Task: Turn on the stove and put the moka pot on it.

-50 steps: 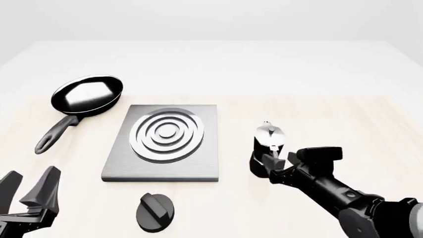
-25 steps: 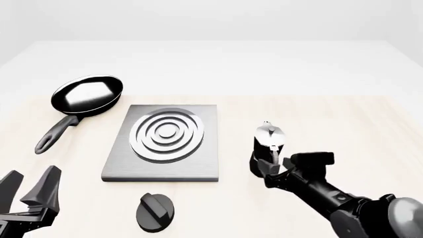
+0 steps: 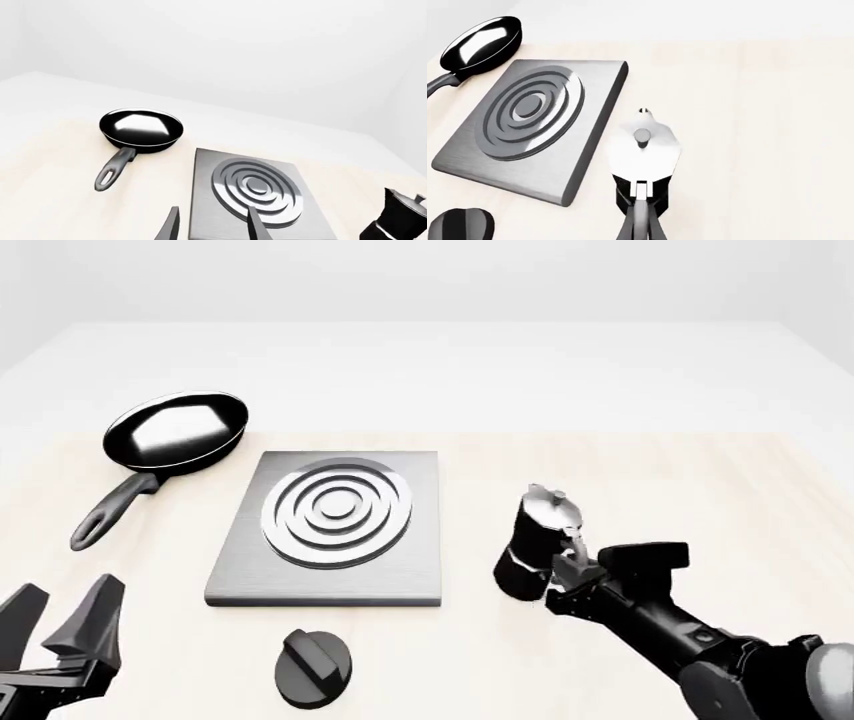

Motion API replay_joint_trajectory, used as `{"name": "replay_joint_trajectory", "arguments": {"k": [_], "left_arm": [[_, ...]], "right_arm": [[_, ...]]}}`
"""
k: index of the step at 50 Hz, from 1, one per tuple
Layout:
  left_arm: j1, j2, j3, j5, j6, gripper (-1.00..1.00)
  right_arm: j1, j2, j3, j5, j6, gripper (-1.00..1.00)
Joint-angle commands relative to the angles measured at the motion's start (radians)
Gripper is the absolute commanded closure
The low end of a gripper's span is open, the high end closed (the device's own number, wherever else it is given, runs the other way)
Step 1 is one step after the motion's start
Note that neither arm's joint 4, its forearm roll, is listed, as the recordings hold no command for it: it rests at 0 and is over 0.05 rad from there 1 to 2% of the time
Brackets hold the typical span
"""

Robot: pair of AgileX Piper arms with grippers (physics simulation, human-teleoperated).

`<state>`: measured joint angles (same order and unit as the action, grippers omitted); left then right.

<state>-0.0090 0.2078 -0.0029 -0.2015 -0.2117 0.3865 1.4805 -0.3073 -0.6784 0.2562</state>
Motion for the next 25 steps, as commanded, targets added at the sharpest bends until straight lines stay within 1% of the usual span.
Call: {"name": "replay_joint_trajectory", "arguments": {"k": [1, 2, 3, 4, 6, 10, 19, 25], "left_arm": [[-0.005, -0.009, 0.0, 0.007, 0.002, -1.0], [-0.007, -0.014, 0.0, 0.011, 0.003, -1.0], [-0.008, -0.016, 0.0, 0.012, 0.004, -1.0], [-0.008, -0.016, 0.0, 0.013, 0.004, -1.0], [-0.009, -0.017, -0.001, 0.014, 0.005, -1.0], [-0.012, -0.026, -0.001, 0.021, 0.009, -1.0], [-0.014, -0.037, -0.001, 0.029, 0.014, -1.0], [-0.014, -0.035, -0.001, 0.027, 0.016, -1.0]], "right_arm": [[-0.017, -0.198, -0.012, 0.188, -0.061, 1.0], [-0.02, -0.24, -0.021, 0.231, -0.068, 1.0], [-0.02, -0.251, -0.024, 0.243, -0.071, 1.0], [-0.022, -0.289, -0.037, 0.288, -0.084, 1.0], [-0.022, -0.338, -0.054, 0.344, -0.098, 1.0], [-0.023, -0.394, -0.08, 0.418, -0.126, 1.0], [0.0, -0.466, -0.139, 0.519, -0.159, 1.0], [0.024, -0.481, -0.17, 0.558, -0.177, 1.0]]}}
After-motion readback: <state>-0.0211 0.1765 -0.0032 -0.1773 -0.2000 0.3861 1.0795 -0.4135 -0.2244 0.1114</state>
